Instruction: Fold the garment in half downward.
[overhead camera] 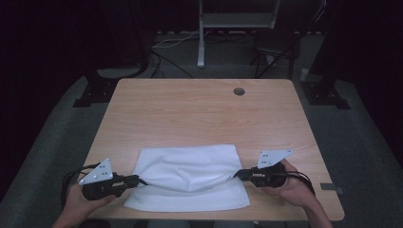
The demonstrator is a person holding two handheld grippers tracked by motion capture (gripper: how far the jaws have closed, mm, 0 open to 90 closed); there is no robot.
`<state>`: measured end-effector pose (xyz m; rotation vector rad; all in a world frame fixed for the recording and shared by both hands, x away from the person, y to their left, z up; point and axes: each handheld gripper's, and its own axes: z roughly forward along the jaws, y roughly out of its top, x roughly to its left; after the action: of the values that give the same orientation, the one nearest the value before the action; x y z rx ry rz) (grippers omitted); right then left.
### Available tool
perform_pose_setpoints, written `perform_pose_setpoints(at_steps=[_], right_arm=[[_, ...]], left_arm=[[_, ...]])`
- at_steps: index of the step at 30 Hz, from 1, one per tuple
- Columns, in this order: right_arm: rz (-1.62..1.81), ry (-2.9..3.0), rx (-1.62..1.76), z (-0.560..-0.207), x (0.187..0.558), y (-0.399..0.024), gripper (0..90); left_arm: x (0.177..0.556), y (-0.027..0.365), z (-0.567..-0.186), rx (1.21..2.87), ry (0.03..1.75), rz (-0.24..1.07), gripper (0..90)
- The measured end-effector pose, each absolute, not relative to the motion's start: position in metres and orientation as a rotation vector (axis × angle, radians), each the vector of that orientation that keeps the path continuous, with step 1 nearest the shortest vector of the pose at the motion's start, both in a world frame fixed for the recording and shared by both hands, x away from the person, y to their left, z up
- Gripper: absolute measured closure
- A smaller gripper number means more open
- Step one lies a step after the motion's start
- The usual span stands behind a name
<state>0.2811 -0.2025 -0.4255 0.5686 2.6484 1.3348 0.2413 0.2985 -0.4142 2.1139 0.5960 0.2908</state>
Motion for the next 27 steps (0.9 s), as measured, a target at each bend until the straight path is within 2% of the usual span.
perform_pose_setpoints(at_steps=[27], right_arm=[[1.334, 2.663, 0.533, -0.427, 0.266, -0.204, 81.4]], left_arm=[[0.227, 0.3, -0.416, 2.112, 0.587, 0.269, 80.7]])
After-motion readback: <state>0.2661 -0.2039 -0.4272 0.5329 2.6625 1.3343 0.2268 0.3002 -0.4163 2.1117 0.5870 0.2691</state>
